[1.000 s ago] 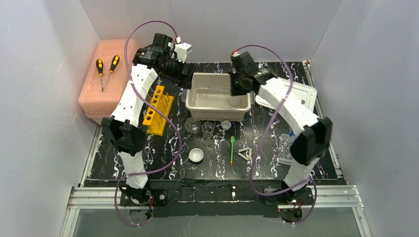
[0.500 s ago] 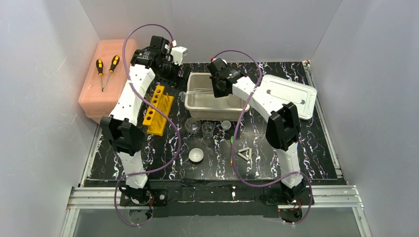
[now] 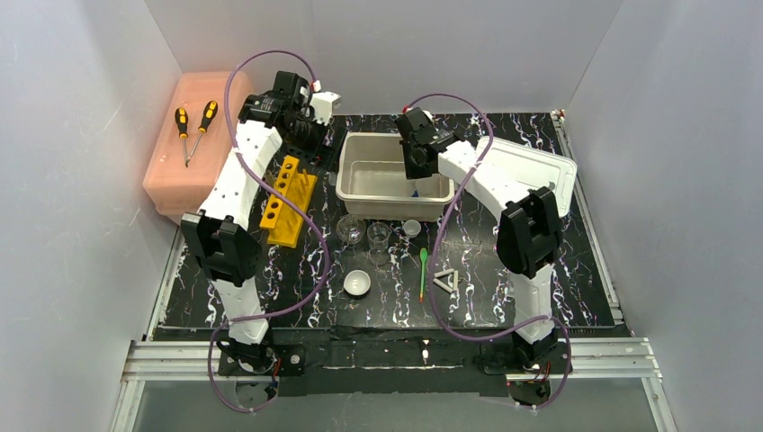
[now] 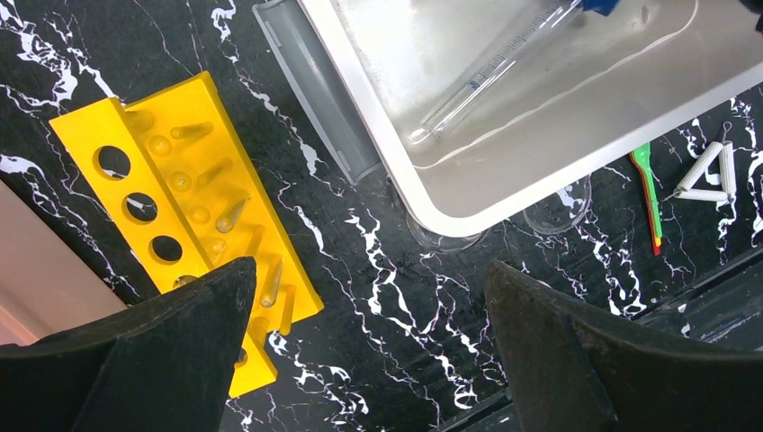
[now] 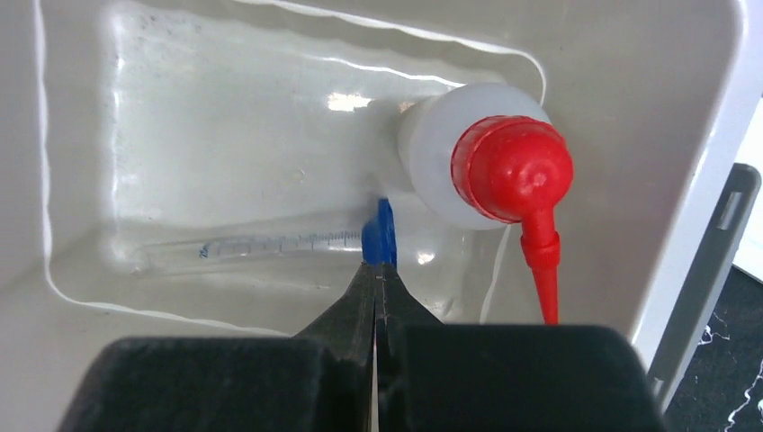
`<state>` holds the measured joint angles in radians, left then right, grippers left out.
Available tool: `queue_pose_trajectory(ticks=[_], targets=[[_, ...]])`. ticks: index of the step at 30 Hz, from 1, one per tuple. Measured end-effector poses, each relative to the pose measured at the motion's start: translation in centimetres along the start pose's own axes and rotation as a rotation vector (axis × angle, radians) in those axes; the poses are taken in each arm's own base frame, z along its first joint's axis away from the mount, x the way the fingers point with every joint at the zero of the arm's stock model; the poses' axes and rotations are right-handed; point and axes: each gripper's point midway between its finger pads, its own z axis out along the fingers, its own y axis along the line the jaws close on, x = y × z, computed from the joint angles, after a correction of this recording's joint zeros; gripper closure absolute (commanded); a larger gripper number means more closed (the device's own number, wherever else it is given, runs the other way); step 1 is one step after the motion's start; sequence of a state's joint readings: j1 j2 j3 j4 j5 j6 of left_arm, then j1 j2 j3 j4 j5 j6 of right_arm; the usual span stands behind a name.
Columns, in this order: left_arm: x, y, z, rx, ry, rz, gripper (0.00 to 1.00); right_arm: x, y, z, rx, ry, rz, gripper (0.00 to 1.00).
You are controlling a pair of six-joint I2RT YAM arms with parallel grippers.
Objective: Organize the chemistry lab equipment
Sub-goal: Place the chemistry item in the storage box.
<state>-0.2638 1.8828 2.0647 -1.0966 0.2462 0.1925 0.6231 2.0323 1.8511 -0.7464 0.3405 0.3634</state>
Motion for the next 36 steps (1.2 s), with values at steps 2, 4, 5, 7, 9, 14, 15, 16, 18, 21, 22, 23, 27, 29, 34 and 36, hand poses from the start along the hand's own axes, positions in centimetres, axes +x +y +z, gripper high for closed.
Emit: queue_pose_trajectory(ticks=[2,4,5,7,9,14,15,16,18,21,22,23,27,29,34,36], targets=[[0.2,0.0,0.0,0.0,0.001,0.0,0.02,-0.5,0.1,-0.2,-0.011,-0.016,0.009,0.99],[0.4,0.0,-0.1,-0.001,0.003,0.0,0.02,-0.6,0.4,-0.2,-0.024,-0.02,0.011,0.86],[0.4,0.0,-0.2,-0.002,0.002,0.002,0.02,-0.5,0.5,-0.2,-0.027,-0.018,0.009,0.7],[0.4,0.0,-0.3,-0.004,-0.002,0.004,0.02,-0.5,0.8,-0.5,-0.023,-0.019,-0.002,0.43],[0.4,0.1,-0.4,-0.006,-0.007,0.006,0.02,-0.9,0.9,-0.9,-0.014,-0.032,-0.002,0.35],[0.8,0.2,-0.1,-0.006,0.002,0.002,0.02,-2.5,0.4,-2.4,0.031,-0.091,-0.03,0.32],[0.9,0.2,-0.1,-0.005,0.006,0.001,0.02,-2.8,0.0,-2.8,0.046,-0.102,-0.033,0.31],[1.0,0.2,0.0,-0.004,0.01,0.0,0.02,-3.1,-0.4,-3.3,0.062,-0.116,-0.036,0.31],[1.2,0.2,0.2,-0.002,0.017,-0.002,0.02,-3.7,-1.3,-4.0,0.097,-0.143,-0.043,0.3],[1.4,0.2,0.3,-0.001,0.022,-0.002,0.02,-4.4,-2.6,-4.7,0.148,-0.17,-0.054,0.26],[1.4,0.2,0.3,-0.001,0.022,-0.002,0.02,-4.6,-3.0,-4.7,0.162,-0.174,-0.059,0.25],[1.4,0.3,0.3,-0.002,0.022,-0.001,0.02,-4.6,-3.3,-4.7,0.172,-0.175,-0.066,0.25],[1.6,0.4,0.4,-0.002,0.028,0.0,0.02,-4.8,-4.2,-4.4,0.202,-0.175,-0.095,0.28],[1.7,0.5,0.5,-0.003,0.03,-0.003,0.02,-4.9,-4.4,-3.9,0.216,-0.175,-0.107,0.32],[1.7,0.7,0.2,-0.008,0.025,-0.004,0.02,-4.2,-4.4,-1.8,0.227,-0.144,-0.138,0.4],[1.7,0.9,0.0,-0.011,0.02,-0.007,0.02,-3.9,-4.2,-1.2,0.221,-0.13,-0.148,0.46]])
